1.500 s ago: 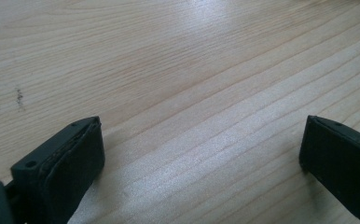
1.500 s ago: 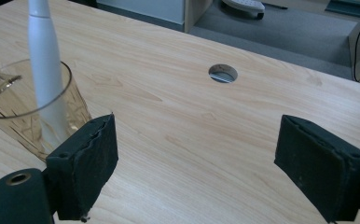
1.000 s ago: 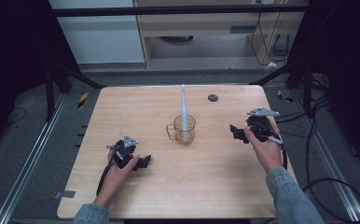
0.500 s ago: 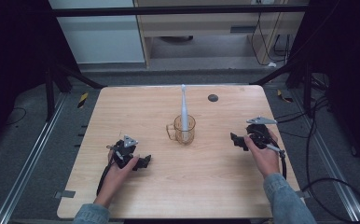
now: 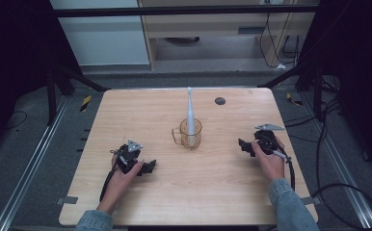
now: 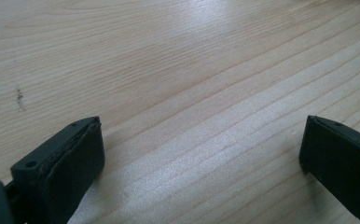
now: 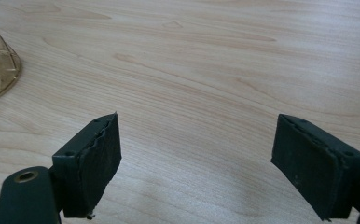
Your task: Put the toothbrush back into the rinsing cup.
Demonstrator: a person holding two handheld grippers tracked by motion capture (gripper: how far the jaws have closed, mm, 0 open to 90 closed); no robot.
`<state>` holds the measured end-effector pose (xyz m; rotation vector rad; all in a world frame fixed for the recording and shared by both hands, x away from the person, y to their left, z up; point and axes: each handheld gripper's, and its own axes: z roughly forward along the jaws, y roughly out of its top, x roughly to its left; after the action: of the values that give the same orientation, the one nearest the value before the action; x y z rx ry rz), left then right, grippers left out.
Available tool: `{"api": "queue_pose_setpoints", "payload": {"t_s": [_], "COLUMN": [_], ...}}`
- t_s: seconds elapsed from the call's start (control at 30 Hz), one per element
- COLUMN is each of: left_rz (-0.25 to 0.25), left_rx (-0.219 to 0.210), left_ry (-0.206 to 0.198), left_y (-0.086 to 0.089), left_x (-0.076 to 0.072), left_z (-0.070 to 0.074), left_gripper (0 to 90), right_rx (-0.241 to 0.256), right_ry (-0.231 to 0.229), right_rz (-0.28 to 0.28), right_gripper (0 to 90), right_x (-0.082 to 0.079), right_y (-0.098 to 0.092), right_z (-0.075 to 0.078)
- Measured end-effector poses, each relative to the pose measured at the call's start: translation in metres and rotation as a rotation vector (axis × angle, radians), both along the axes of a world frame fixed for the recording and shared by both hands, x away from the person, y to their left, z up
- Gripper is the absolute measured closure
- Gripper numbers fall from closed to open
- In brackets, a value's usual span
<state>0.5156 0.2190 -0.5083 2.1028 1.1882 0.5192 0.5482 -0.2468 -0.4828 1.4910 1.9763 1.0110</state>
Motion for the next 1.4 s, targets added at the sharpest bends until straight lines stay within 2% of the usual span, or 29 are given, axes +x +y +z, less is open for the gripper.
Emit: {"api": "queue_pose_setpoints", "payload": {"t_s": [0.63,1.07,1.17,1.23,1.3,1.4], "left_rz": [0.000,0.000,0.000,0.000,0.000,0.000], "left_rx": [0.000,0.000,0.000,0.000,0.000,0.000], "left_ry": [0.000,0.000,0.000,0.000,0.000,0.000], "left_y": [0.000,0.000,0.000,0.000,0.000,0.000], "left_x": [0.000,0.000,0.000,0.000,0.000,0.000], "left_z": [0.000,0.000,0.000,0.000,0.000,0.000], "left_gripper": [0.0,0.0,0.0,0.0,0.0,0.0], "right_rx": [0.008,0.013,-0.010,-0.085,-0.085,-0.083], "right_ry": [0.016,0.033,0.037,0.040,0.049,0.056], "right_rz": [-0.089,-0.113,-0.104,-0.087,-0.079,-0.098], "right_gripper": [15.7,13.9,12.1,9.4,6.9,3.5], "right_x": [0.011,0.018,0.018,0.019,0.019,0.019], "right_y": [-0.023,-0.019,-0.017,-0.011,-0.008,-0.006], "right_z": [-0.016,-0.026,-0.027,-0.028,-0.028,-0.028]}}
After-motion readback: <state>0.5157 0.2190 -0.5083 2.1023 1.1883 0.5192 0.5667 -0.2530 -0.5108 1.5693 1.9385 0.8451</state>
